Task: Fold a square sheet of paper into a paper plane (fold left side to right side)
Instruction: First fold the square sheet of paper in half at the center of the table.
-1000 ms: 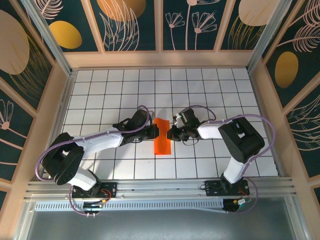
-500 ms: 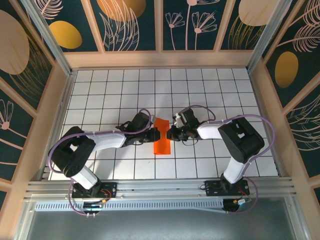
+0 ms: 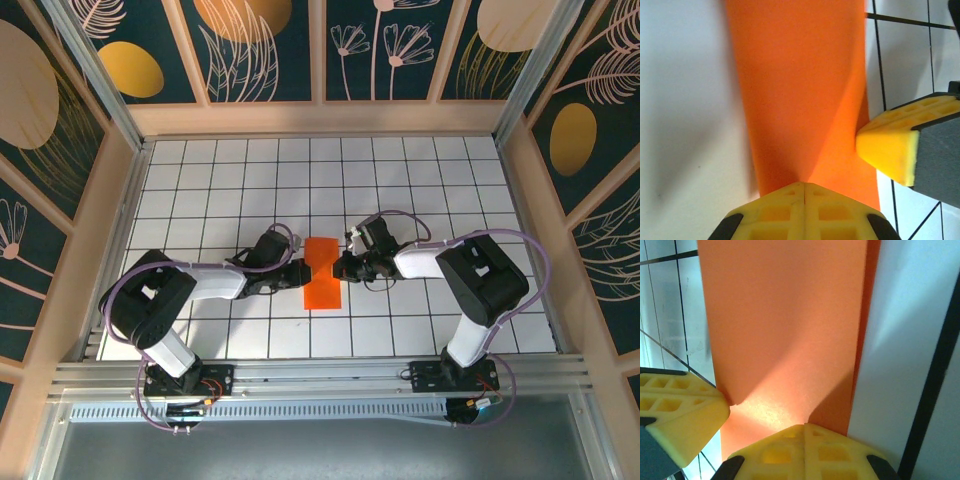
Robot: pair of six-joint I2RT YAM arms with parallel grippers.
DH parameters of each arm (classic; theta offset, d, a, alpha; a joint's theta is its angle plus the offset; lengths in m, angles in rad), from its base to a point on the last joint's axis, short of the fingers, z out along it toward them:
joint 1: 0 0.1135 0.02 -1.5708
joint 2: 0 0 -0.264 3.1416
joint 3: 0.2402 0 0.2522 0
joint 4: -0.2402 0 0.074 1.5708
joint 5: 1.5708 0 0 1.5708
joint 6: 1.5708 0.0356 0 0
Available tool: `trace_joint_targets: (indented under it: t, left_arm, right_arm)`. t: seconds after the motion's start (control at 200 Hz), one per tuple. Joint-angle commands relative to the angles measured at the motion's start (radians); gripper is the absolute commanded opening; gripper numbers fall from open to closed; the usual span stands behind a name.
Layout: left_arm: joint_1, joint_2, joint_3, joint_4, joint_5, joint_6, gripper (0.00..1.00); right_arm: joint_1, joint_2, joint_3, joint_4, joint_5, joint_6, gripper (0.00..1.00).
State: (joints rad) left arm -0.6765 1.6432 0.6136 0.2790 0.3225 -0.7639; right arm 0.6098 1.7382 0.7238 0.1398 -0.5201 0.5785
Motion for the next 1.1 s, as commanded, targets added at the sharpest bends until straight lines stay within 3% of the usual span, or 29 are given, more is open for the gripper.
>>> trace_joint_targets:
  t: [0.0,0.415,0.651,0.896,1.096]
  left_arm:
    - [0.012,0.018,-0.027,0.038,0.017,0.000,0.00]
    - [0.043,0.011,-0.072,0.010,-0.017,0.026,0.00]
    - [0.069,-0.101,-0.077,-0.040,-0.025,0.046,0.00]
    - [0.061,-0.136,-0.043,0.007,0.084,0.038,0.00]
    - [0.016,-0.043,0.040,0.006,0.133,0.072,0.00]
  right_arm:
    - [0.014,0.074,-0.041,-0.121,0.121,-0.029,0.00]
    - [0.014,0.067,-0.043,-0.132,0.127,-0.034,0.00]
    - [0.013,0.066,-0.037,-0.138,0.125,-0.039,0.00]
    - [0.016,0.064,-0.028,-0.140,0.124,-0.038,0.00]
    - [0.019,0.064,-0.026,-0.140,0.126,-0.035,0.00]
